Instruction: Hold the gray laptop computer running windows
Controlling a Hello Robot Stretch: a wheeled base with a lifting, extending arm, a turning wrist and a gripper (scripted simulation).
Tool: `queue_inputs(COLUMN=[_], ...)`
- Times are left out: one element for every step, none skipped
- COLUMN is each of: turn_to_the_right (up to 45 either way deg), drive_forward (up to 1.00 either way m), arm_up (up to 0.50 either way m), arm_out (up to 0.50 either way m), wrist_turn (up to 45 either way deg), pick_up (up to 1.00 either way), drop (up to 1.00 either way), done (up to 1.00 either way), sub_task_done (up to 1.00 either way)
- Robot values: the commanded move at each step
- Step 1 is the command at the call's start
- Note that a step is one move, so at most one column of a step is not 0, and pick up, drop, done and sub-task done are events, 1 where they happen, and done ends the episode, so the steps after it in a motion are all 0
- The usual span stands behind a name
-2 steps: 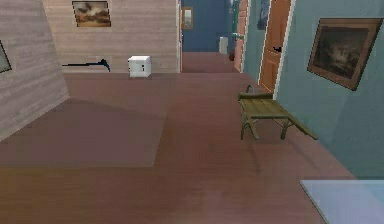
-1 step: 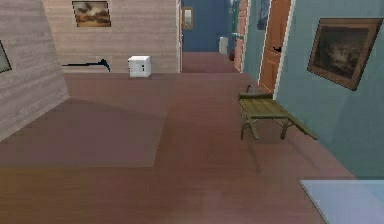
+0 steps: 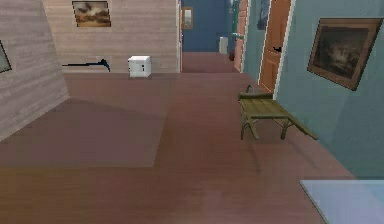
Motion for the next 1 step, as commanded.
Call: queue_inputs(turn_to_the_right=[0.0], drive_forward=[0.00], arm_up=[0.00], arm_out=[0.00], wrist_turn=[0.0], pick_up=[0.00], drop=[0.00], done=[1.00], sub_task_done=[0.00])
